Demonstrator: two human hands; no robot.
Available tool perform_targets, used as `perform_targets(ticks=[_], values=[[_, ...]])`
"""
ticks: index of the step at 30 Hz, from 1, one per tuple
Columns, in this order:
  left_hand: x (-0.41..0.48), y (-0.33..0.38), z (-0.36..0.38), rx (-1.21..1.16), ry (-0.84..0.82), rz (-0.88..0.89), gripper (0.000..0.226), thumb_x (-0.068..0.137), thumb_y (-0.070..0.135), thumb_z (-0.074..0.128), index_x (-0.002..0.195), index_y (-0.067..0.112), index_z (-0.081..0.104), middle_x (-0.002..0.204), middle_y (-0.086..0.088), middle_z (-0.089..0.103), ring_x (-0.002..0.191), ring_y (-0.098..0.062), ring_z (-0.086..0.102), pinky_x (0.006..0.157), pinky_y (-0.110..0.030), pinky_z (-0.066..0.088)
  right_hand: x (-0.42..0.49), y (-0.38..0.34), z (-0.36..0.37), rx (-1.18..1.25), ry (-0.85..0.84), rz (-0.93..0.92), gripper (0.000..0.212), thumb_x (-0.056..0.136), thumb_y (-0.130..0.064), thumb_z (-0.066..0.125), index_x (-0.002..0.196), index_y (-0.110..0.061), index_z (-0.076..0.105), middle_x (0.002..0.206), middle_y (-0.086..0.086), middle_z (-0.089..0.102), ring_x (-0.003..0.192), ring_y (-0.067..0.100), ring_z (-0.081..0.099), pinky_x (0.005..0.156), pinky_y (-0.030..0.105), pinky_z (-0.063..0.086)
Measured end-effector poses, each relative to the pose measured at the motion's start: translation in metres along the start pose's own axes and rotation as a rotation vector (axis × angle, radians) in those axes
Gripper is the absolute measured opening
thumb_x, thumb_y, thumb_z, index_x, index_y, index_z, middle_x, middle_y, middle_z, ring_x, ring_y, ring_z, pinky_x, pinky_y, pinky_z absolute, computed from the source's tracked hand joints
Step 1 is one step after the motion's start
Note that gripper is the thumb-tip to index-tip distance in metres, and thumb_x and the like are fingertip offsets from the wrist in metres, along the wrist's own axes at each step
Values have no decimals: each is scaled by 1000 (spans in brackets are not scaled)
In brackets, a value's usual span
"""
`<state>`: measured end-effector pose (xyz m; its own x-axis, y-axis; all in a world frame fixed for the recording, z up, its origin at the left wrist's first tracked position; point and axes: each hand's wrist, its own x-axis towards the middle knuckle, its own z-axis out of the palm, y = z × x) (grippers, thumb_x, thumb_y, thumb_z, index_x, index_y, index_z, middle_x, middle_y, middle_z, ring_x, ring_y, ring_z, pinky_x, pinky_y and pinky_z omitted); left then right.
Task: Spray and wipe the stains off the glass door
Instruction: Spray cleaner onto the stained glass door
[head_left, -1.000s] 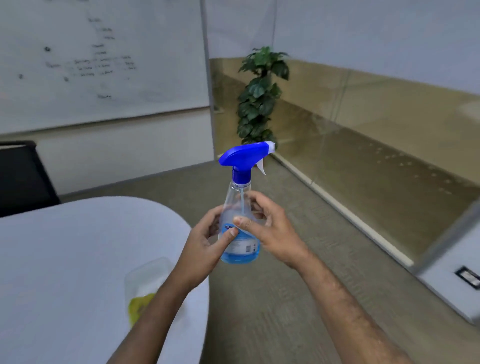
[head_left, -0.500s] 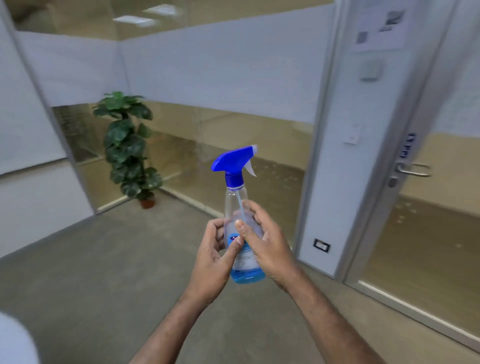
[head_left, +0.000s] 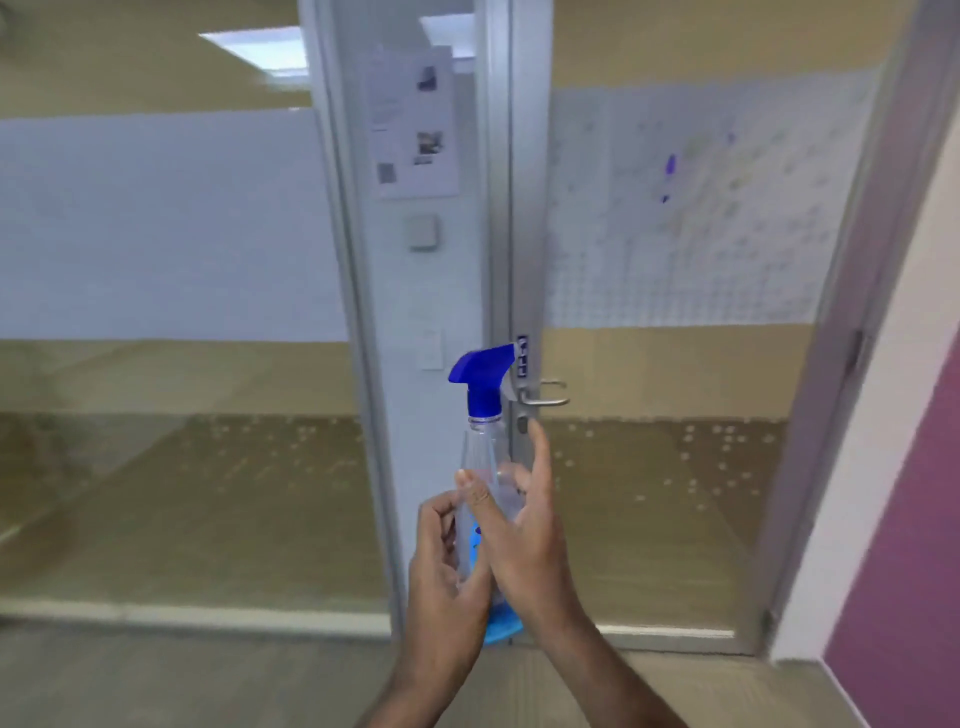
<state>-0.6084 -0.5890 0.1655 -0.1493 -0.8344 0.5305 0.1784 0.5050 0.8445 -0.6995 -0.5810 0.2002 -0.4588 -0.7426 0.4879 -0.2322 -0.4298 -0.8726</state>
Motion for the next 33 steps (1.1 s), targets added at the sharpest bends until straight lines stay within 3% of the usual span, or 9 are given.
perform_targets(ticks=[4, 7, 11, 13, 17, 20, 26, 30, 33], values=[[54, -26, 57, 34, -118, 60, 42, 87, 19, 72, 122, 36, 57, 120, 13, 72, 112, -8, 71, 88, -12, 52, 70, 11, -33, -33, 119, -20, 89, 83, -62, 74, 156, -51, 24, 106, -19, 73, 97, 2, 73, 84, 24, 56], [83, -45, 100, 46, -171, 87, 47, 90, 9, 74, 121, 38, 54, 117, 14, 69, 109, -10, 71, 84, -12, 54, 116, 17, -58, -5, 195, -37, 78, 91, -50, 75, 156, -41, 33, 128, -16, 71, 118, 5, 68, 101, 35, 55], [120, -69, 161, 27, -210, 116, 47, 93, 11, 75, 125, 39, 53, 117, 16, 69, 110, -9, 71, 82, -10, 54, 171, 37, -98, -26, 292, -35, 72, 91, -51, 75, 150, -46, 35, 104, -36, 71, 98, -11, 69, 76, 10, 51], [137, -82, 191, 37, -220, 118, 44, 96, 17, 75, 126, 40, 53, 117, 17, 69, 107, -6, 71, 79, -9, 54, 198, 50, -122, -38, 307, -32, 76, 91, -51, 75, 153, -45, 31, 98, -43, 67, 95, -18, 65, 72, 8, 49], [167, -110, 254, 111, -180, 108, 40, 97, 31, 75, 127, 42, 52, 113, 18, 72, 103, -8, 73, 79, -28, 62, 255, 77, -174, -43, 254, -84, 64, 94, -45, 73, 149, -43, 39, 92, -10, 65, 76, -6, 65, 70, 9, 52], [191, -125, 304, 150, -141, 85, 41, 95, 33, 76, 127, 41, 52, 112, 19, 72, 103, -5, 73, 83, -39, 63, 300, 93, -210, -72, 203, -81, 57, 95, -41, 73, 143, -44, 44, 96, -5, 62, 72, -5, 61, 68, 9, 53], [244, -145, 388, 167, -50, 37, 48, 90, 32, 81, 126, 41, 51, 116, 26, 65, 109, 18, 58, 84, -6, 48, 388, 111, -262, -71, 197, -86, 35, 97, -33, 72, 121, -50, 52, 98, -12, 65, 74, -4, 63, 67, 10, 53], [288, -163, 419, 178, -121, 38, 54, 88, 35, 83, 130, 44, 50, 124, 26, 63, 112, 14, 57, 87, -9, 48, 443, 123, -285, -53, 247, -67, 16, 93, -22, 73, 98, -20, 59, 72, 1, 59, 63, 14, 55, 63, 35, 52], [321, -183, 426, 231, -235, 134, 60, 89, 49, 76, 138, 50, 42, 136, 31, 55, 124, 14, 52, 99, -10, 45, 481, 133, -299, -4, 256, -66, 15, 91, -17, 73, 89, -25, 60, 72, 8, 58, 63, 22, 56, 62, 39, 53]])
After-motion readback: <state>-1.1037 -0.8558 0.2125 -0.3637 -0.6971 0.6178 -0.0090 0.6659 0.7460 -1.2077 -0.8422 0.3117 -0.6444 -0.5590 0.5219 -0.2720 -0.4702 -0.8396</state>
